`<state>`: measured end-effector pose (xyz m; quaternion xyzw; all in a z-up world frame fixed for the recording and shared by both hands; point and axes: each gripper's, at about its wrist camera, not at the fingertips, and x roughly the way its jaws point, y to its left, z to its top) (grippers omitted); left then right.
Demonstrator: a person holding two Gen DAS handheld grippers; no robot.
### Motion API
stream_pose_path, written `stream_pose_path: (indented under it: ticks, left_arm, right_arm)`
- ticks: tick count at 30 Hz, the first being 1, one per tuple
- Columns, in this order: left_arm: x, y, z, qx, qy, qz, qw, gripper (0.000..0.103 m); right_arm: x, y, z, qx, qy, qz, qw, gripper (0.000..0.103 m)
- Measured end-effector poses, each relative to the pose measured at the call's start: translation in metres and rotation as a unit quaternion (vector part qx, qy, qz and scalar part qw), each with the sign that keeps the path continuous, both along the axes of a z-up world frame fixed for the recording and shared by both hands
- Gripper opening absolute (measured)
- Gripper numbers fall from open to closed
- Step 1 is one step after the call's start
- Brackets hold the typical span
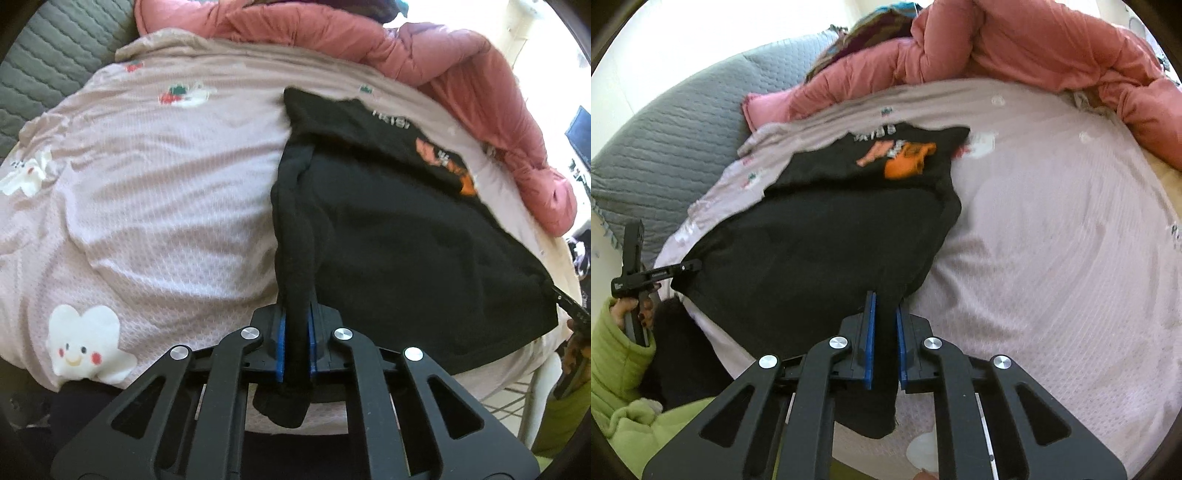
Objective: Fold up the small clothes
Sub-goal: 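Grasp the hem with the left tool while the right tool grasps the hem beside it, then lift the hem with both tools and fold it toward the collar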
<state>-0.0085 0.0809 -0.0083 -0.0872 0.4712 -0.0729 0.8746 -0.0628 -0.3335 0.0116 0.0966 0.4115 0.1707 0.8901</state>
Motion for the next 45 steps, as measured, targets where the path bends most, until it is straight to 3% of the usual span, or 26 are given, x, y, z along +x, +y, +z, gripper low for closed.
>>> stream_pose_path:
  ticks: [8, 20, 33, 45]
  left_arm:
    - [0.007, 0.003, 0.023, -0.030, -0.023, 0.011, 0.9992, 0.003]
    - [0.044, -0.003, 0.052, -0.030, -0.052, 0.032, 0.9977, 0.003]
    - [0.111, -0.003, 0.052, -0.048, -0.062, 0.049, 0.9957, 0.003]
    - [0.164, -0.013, 0.040, -0.016, -0.078, 0.033, 0.9963, 0.003]
  right_arm:
    - [0.004, -0.011, 0.023, 0.014, -0.045, -0.025, 0.999, 0.008]
    - [0.029, -0.024, 0.038, 0.013, -0.090, -0.042, 0.995, 0.008]
    - [0.093, -0.028, 0.043, -0.005, -0.098, -0.071, 0.993, 0.008]
    - [0.156, -0.018, 0.034, -0.052, -0.080, -0.101, 0.990, 0.008]
